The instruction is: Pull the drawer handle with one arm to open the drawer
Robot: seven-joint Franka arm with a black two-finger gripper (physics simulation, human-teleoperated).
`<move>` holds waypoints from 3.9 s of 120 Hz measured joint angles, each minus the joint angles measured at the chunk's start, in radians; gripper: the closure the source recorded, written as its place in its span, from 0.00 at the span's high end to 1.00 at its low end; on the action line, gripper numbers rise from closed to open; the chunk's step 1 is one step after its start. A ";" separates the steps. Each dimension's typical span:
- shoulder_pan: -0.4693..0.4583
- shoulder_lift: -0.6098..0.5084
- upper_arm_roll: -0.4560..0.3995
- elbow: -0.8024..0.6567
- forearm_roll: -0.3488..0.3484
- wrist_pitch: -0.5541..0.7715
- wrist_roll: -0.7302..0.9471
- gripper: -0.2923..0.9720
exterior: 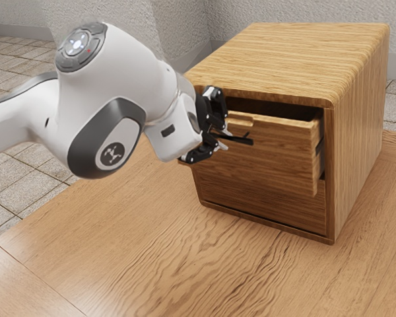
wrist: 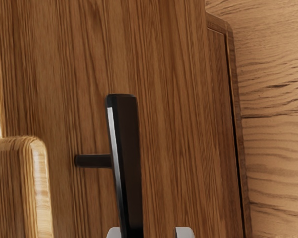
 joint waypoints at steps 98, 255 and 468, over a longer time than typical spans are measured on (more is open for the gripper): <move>-0.003 -0.091 0.000 -0.083 -0.010 -0.003 -0.005 0.24; -0.022 -0.280 -0.002 -0.238 -0.043 -0.006 -0.013 0.25; -0.010 -0.429 -0.036 -0.349 -0.102 -0.049 -0.018 0.27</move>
